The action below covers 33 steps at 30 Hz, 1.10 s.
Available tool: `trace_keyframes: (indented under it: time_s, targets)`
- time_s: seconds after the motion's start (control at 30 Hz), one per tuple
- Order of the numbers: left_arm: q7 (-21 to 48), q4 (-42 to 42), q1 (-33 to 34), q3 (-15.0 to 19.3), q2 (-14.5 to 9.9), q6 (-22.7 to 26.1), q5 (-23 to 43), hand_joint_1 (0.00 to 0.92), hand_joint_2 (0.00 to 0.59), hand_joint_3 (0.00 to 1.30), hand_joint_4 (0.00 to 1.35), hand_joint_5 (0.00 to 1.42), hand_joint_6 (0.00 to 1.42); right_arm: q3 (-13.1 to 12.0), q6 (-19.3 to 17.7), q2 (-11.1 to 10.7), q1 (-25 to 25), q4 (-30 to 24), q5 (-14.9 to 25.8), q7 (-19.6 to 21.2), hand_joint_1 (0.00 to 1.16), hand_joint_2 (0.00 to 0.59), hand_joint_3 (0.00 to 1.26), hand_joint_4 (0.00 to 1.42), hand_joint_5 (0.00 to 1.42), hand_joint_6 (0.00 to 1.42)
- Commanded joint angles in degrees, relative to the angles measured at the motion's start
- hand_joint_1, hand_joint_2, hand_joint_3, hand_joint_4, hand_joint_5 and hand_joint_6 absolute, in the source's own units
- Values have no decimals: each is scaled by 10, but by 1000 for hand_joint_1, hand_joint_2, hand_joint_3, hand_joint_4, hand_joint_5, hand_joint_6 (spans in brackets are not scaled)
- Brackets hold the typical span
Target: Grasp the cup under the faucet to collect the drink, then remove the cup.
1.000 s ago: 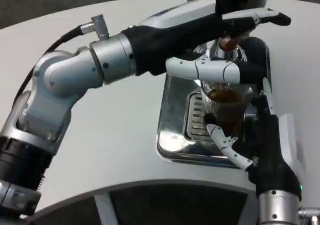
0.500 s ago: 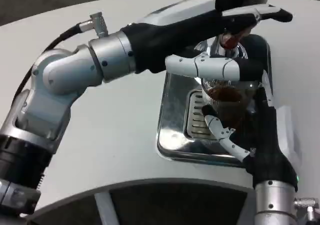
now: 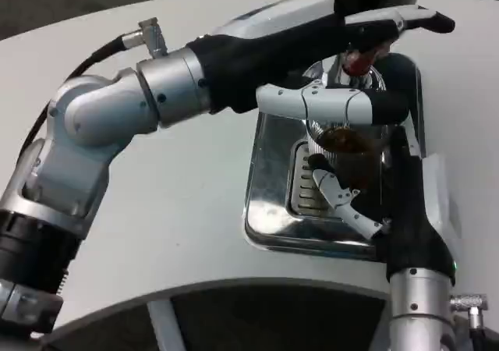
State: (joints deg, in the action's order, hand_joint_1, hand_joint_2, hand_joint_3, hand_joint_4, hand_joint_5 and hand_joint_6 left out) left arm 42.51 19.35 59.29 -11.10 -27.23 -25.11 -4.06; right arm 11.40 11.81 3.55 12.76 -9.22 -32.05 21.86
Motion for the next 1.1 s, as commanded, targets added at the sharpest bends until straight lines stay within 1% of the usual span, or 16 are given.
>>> trace_keyframes:
  time_s: [0.03, 0.33, 0.6, 0.7, 0.77, 0.87, 1.0, 1.1]
  targets:
    - [16, 16, -7, -2, -16, 3, -11, 0, 114, 115, 0, 38, 157, 2, 11, 17, 3, 11, 2, 5, 667, 253, 47, 67, 148, 172]
    - [17, 26, -5, 2, -14, -4, -11, 0, 114, 115, 0, 45, 158, 4, 22, 17, 14, 24, -4, 12, 685, 249, 32, 56, 148, 163]
    - [17, 32, -3, 4, -16, -6, -10, 0, 121, 115, 0, 49, 159, 3, 25, 23, 32, 46, -1, 23, 689, 248, 28, 48, 148, 163]
    - [17, 31, -5, 6, -17, -6, -8, 0, 123, 115, 0, 49, 159, 4, 27, 26, 37, 52, -1, 28, 692, 248, 27, 56, 158, 185]
    - [18, 29, -6, 6, -18, -5, -6, 0, 124, 118, 0, 49, 159, 5, 27, 26, 39, 55, -1, 30, 693, 248, 27, 73, 171, 192]
    - [17, 28, -7, 6, -20, -5, -4, 0, 124, 121, 0, 50, 159, 6, 24, 25, 41, 56, 1, 31, 697, 251, 66, 142, 227, 256]
    - [16, 23, -10, 7, -22, -2, 1, 0, 125, 123, 0, 50, 159, 7, 13, 24, 33, 47, 2, 37, 707, 253, 110, 191, 273, 300]
    - [16, 18, -13, 8, -22, -1, 5, 0, 125, 124, 0, 53, 160, 9, 7, 24, 30, 43, 2, 40, 716, 244, 148, 227, 295, 348]
